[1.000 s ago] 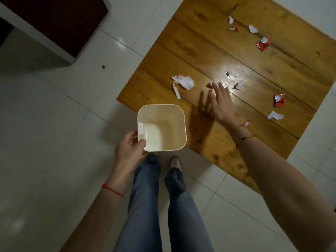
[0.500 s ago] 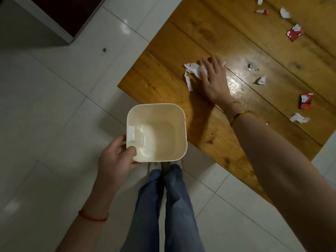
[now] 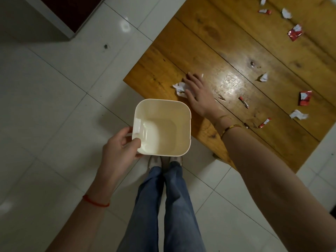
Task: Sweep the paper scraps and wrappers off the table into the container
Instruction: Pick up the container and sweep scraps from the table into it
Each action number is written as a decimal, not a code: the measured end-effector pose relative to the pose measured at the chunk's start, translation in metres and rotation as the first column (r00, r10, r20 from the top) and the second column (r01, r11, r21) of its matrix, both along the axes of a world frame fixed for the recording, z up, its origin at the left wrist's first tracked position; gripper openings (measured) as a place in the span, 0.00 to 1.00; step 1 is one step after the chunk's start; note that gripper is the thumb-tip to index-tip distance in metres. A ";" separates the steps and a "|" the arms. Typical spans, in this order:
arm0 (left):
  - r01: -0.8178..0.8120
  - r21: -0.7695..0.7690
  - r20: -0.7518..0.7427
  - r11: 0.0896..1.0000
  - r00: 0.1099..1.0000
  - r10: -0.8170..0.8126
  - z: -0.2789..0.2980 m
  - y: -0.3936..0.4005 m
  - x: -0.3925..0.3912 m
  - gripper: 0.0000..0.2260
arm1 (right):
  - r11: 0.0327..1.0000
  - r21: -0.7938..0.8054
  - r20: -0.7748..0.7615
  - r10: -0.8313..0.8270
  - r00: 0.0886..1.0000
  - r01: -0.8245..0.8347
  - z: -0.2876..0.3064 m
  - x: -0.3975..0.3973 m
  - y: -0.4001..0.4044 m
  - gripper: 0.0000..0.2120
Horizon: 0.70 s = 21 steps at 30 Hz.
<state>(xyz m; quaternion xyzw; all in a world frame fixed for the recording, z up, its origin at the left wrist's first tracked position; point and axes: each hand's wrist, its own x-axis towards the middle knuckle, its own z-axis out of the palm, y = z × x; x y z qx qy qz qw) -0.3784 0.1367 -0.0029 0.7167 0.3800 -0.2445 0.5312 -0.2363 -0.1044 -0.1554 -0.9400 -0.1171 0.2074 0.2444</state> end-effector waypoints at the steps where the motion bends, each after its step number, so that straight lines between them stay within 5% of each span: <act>1: 0.007 0.008 -0.006 1.000 1.000 -0.007 -0.001 0.002 -0.002 0.15 | 1.000 0.005 -0.001 -0.006 1.000 0.006 0.000 -0.004 0.001 0.25; 15: 0.131 0.079 -0.100 0.988 0.987 -0.123 -0.083 0.006 -0.026 0.18 | 0.988 0.089 0.173 -0.144 0.974 0.130 -0.003 -0.023 -0.006 0.25; 21: 0.192 0.070 -0.124 0.979 0.975 -0.182 -0.120 -0.001 -0.022 0.17 | 0.984 0.075 0.130 -0.169 0.977 0.160 -0.018 -0.018 0.000 0.25</act>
